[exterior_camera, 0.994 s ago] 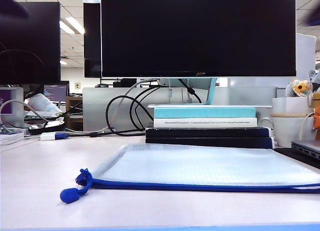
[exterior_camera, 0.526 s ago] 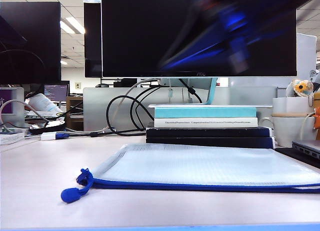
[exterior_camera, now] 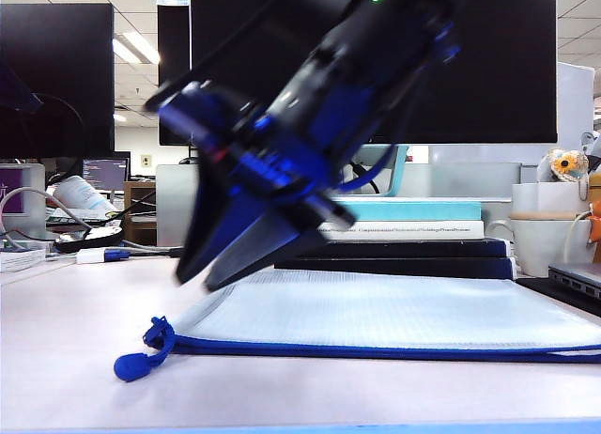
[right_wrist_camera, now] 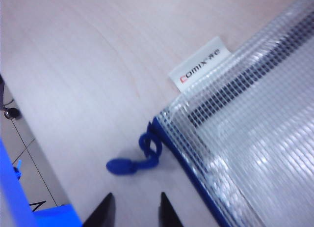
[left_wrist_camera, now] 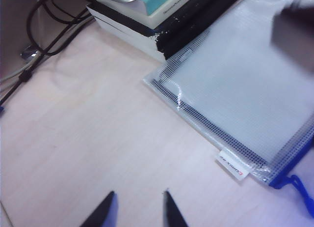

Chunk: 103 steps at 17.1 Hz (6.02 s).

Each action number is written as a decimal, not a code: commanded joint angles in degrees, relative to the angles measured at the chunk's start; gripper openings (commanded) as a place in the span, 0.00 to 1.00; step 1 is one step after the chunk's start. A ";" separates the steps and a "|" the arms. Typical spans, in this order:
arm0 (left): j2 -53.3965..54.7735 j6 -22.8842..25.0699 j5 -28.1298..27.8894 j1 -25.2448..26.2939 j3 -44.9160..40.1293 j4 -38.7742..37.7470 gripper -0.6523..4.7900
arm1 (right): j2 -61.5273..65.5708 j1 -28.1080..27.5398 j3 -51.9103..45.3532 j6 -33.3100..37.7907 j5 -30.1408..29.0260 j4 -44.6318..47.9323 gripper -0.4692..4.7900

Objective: Pick up the transparent plastic file bag with a blue zipper and close its zipper.

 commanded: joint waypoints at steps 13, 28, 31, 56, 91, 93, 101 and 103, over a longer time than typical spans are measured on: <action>-0.11 -0.24 0.42 0.04 0.35 0.98 0.36 | 8.66 3.23 3.65 -0.42 1.66 4.04 0.08; -0.07 17.73 14.10 0.00 0.13 -1.86 1.00 | 2.75 1.77 26.58 -16.59 9.09 -29.33 0.08; 0.15 19.78 12.92 0.00 -0.15 -2.01 1.00 | -2.67 0.39 27.26 -16.70 8.61 -31.06 0.08; 15.54 7.98 23.10 -18.45 -0.09 25.90 0.69 | -15.54 0.28 27.39 -14.91 -1.51 -33.86 0.08; 20.13 5.81 20.79 -21.22 0.35 25.49 0.11 | -16.90 0.17 27.58 -15.32 1.70 -35.85 0.08; 20.11 5.79 20.83 -21.22 0.37 25.75 0.11 | -16.90 0.15 27.56 -16.72 8.50 -38.47 0.08; 18.32 5.18 21.73 -20.26 5.25 22.64 0.11 | -16.72 -2.01 24.00 -16.39 29.68 -43.23 0.08; 18.21 5.86 21.66 -17.70 5.25 18.38 0.11 | -16.72 -5.79 23.02 -16.17 32.11 -44.35 0.08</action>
